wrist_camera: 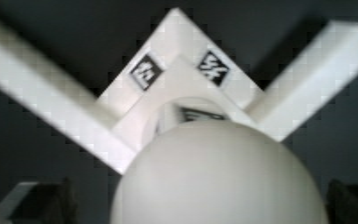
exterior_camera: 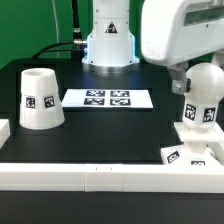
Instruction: Assemble lamp
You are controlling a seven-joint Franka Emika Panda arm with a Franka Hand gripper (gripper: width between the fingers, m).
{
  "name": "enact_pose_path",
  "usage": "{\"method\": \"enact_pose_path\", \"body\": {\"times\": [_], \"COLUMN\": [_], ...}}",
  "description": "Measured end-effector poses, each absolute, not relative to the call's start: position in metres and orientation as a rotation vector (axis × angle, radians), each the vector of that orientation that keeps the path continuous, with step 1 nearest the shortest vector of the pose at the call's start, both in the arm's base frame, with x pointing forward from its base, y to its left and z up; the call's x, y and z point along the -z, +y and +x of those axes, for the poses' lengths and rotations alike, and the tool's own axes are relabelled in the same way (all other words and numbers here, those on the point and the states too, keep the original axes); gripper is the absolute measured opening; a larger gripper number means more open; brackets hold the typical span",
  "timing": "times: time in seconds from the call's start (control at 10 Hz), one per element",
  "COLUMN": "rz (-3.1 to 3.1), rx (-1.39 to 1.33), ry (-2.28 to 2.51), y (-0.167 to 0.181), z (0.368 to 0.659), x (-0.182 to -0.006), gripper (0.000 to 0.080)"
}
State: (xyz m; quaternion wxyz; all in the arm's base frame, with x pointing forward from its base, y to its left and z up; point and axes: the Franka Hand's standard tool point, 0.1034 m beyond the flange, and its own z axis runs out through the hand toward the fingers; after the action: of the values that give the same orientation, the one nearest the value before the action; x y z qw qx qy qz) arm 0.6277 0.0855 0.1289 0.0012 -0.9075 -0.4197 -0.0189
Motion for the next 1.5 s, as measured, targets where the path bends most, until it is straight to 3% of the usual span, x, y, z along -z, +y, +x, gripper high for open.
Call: {"method": "enact_pose_path", "body": {"times": [0.7, 1.2, 1.3, 1.5], "rz": [-2.378, -2.186, -2.186, -2.207], "rx": [-0.003, -0.021, -0.022, -0.020], "ry": [-2.130, -2.347, -2.347, -2.327], "y": [0.095, 0.095, 0.094, 0.094], "z": [0.626, 0.628, 0.628, 0.628], "x": [-0.120, -0.121, -0.121, -0.121], "gripper": [0.0698, 0.0698, 0.0574, 0.0576]}}
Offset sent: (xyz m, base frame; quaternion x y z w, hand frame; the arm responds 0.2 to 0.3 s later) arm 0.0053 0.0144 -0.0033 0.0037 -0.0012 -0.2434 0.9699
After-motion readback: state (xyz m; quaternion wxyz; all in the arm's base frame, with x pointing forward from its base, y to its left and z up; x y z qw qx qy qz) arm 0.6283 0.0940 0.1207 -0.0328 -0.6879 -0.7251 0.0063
